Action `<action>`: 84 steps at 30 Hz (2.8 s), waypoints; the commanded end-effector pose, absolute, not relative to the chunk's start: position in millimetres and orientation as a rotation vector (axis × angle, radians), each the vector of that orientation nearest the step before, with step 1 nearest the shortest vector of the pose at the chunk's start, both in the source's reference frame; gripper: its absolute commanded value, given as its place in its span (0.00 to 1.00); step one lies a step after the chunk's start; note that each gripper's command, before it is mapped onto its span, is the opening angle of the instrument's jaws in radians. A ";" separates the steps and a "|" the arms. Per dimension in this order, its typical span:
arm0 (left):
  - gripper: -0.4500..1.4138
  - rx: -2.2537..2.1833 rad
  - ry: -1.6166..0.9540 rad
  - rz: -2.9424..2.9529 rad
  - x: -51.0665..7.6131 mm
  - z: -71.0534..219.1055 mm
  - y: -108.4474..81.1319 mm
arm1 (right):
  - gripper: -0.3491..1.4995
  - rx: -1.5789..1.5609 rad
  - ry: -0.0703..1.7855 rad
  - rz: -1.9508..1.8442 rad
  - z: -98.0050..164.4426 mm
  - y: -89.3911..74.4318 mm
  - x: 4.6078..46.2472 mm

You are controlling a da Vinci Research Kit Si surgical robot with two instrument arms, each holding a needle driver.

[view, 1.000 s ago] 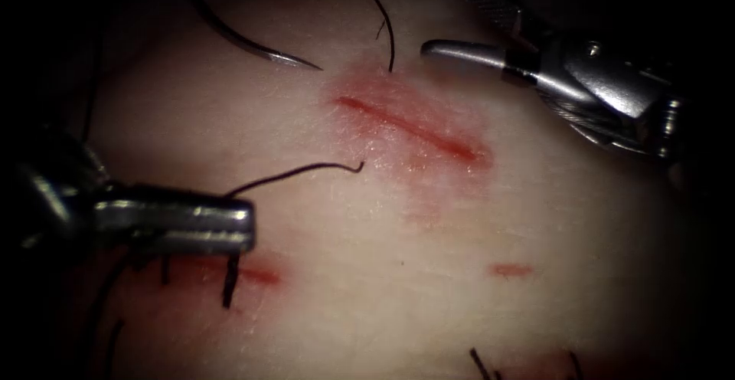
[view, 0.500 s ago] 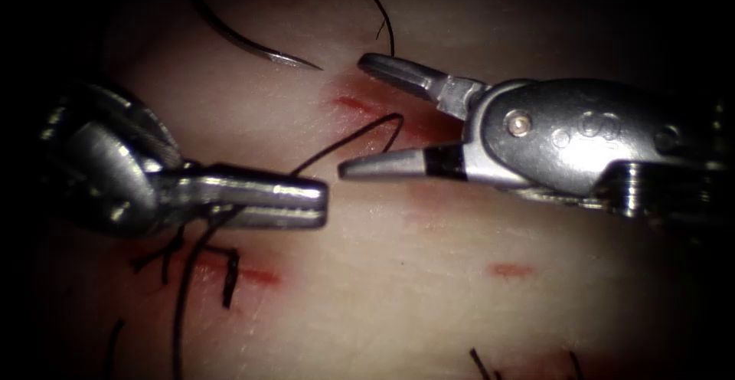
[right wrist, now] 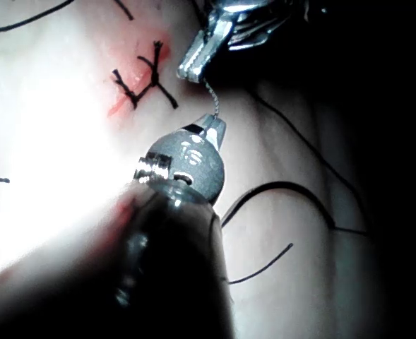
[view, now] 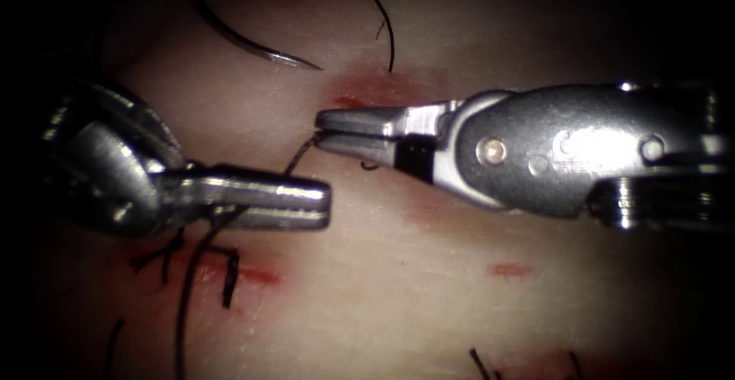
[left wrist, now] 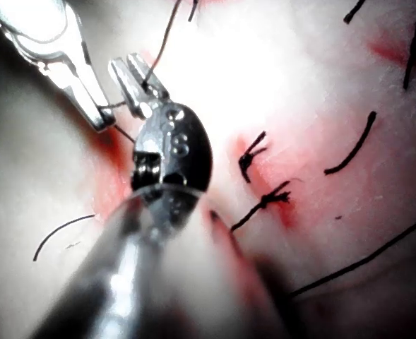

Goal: Wound Closure

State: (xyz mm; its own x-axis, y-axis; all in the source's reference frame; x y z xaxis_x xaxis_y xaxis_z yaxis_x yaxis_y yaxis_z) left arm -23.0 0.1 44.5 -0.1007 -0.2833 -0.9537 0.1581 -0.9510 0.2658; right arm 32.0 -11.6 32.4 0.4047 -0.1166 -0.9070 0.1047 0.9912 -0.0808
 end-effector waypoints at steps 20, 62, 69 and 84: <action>0.50 1.937 -0.393 -2.306 -23.8 43.6 -0.9 | 0.00 -0.039 1.127 0.000 42.2 -7.1 27.7; 0.77 1.037 -0.980 -2.277 -27.2 45.6 -4.3 | 0.00 -0.026 1.159 0.112 43.8 -6.6 26.7; 0.65 1.006 -0.990 -2.297 -27.2 45.9 -4.0 | 0.00 -0.027 1.158 0.114 43.7 -6.7 27.0; 0.00 0.963 -0.995 -2.270 -23.7 44.3 -2.9 | 0.00 -0.001 1.168 0.134 42.8 -6.7 26.3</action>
